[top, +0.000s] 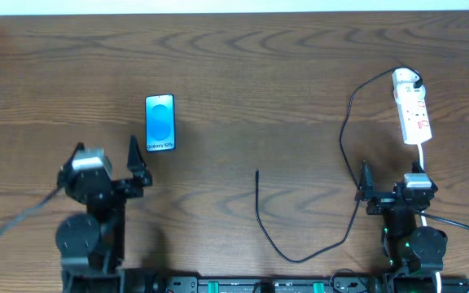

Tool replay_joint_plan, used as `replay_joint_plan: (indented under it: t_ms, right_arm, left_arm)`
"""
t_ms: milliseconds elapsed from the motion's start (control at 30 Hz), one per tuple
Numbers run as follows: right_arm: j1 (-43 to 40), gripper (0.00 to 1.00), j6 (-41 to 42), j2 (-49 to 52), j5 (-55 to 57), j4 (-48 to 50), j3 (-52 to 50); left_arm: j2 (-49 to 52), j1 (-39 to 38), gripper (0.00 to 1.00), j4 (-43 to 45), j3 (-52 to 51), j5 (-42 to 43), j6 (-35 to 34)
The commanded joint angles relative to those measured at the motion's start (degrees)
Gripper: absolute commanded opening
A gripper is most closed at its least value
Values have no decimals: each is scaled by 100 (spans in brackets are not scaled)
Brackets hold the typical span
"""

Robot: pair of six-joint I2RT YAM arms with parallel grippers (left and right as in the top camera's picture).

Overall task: Plug charger to phone and switch on socket
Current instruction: 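Move the left gripper forward over the blue phone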

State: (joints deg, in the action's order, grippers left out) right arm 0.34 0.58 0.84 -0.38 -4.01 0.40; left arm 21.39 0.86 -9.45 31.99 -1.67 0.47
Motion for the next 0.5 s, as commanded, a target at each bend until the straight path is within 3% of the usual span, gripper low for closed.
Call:
replay_joint_plan:
  t_ms: [0, 200, 467]
  right_arm:
    - [-31, 99, -85, -31, 4, -31, -9]
    - [-31, 99, -85, -31, 4, -28, -9]
    - [-31, 99, -85, -31, 4, -28, -9]
  left_arm:
    - [1008, 9, 90, -354, 920, -31, 142]
    - [2771, 9, 90, -1523, 2540, 15, 142]
    - [5302, 9, 90, -4275, 5335, 9, 133]
